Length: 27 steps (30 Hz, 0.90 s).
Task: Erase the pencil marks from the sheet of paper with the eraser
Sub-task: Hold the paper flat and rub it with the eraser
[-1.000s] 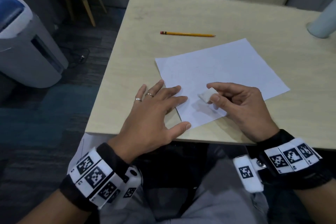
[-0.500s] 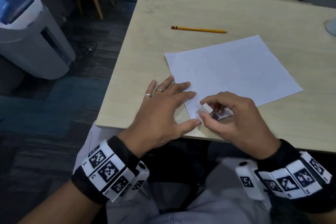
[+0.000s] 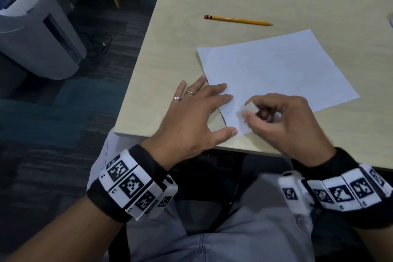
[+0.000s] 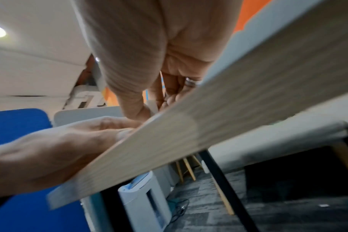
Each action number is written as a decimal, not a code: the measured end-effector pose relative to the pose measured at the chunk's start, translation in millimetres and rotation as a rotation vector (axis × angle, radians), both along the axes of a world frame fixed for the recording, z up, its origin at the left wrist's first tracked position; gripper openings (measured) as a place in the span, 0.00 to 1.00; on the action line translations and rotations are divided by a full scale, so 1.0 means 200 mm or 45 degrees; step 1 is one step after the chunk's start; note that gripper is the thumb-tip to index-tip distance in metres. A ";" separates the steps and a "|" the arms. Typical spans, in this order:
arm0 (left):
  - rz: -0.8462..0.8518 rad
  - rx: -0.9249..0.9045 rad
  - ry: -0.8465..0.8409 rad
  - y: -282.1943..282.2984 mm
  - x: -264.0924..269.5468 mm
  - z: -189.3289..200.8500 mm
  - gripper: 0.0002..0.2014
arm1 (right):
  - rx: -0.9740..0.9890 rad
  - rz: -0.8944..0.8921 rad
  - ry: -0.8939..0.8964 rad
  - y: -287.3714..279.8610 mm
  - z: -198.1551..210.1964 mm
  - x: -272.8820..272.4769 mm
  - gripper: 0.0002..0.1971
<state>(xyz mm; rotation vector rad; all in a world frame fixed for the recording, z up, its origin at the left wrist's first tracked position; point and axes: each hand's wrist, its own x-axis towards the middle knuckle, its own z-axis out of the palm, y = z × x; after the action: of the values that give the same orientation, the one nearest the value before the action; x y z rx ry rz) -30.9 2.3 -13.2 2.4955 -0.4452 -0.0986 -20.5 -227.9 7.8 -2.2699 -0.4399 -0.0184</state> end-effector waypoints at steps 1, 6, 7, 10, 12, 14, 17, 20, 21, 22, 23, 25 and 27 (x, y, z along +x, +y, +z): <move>-0.002 0.004 0.000 0.00 0.00 0.00 0.37 | 0.029 -0.033 0.029 -0.02 0.01 0.01 0.07; 0.009 0.011 -0.005 -0.01 0.00 0.00 0.39 | -0.019 0.072 -0.002 0.08 0.02 -0.07 0.08; 0.005 0.014 0.002 -0.01 0.00 0.00 0.39 | -0.007 0.009 0.035 0.06 0.01 -0.05 0.09; -0.005 0.016 0.011 0.00 0.00 0.01 0.38 | -0.026 -0.146 0.081 -0.03 0.04 0.01 0.09; -0.008 0.023 0.003 0.00 0.01 0.00 0.38 | 0.021 -0.107 0.131 -0.01 0.06 -0.02 0.07; -0.008 0.032 0.009 0.00 0.00 0.00 0.39 | 0.033 -0.006 0.155 0.04 0.05 -0.07 0.08; -0.008 0.026 0.014 -0.01 0.00 0.00 0.40 | -0.011 -0.076 0.167 -0.02 0.04 -0.03 0.11; -0.002 0.020 0.013 -0.01 0.00 0.01 0.41 | -0.062 -0.055 0.084 -0.01 0.07 -0.05 0.08; -0.004 0.022 0.018 -0.01 0.00 0.01 0.41 | -0.061 -0.004 0.074 0.02 0.07 -0.07 0.08; -0.004 0.026 0.019 -0.01 0.00 0.01 0.41 | -0.062 0.035 0.073 0.04 0.07 -0.09 0.08; -0.005 0.028 0.017 -0.01 0.00 0.01 0.41 | -0.063 0.034 0.096 0.04 0.06 -0.09 0.09; -0.010 0.019 0.012 -0.01 0.01 0.00 0.40 | -0.045 -0.045 0.188 -0.03 0.05 -0.05 0.10; -0.003 0.005 -0.010 0.00 0.00 0.00 0.39 | -0.030 -0.116 0.234 -0.09 0.07 -0.01 0.09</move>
<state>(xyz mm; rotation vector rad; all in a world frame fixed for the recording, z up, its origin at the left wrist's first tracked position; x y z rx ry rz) -30.6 1.4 -14.2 2.4998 -0.4518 -0.0912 -22.3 -245.0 21.4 -2.2881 -0.2407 0.1484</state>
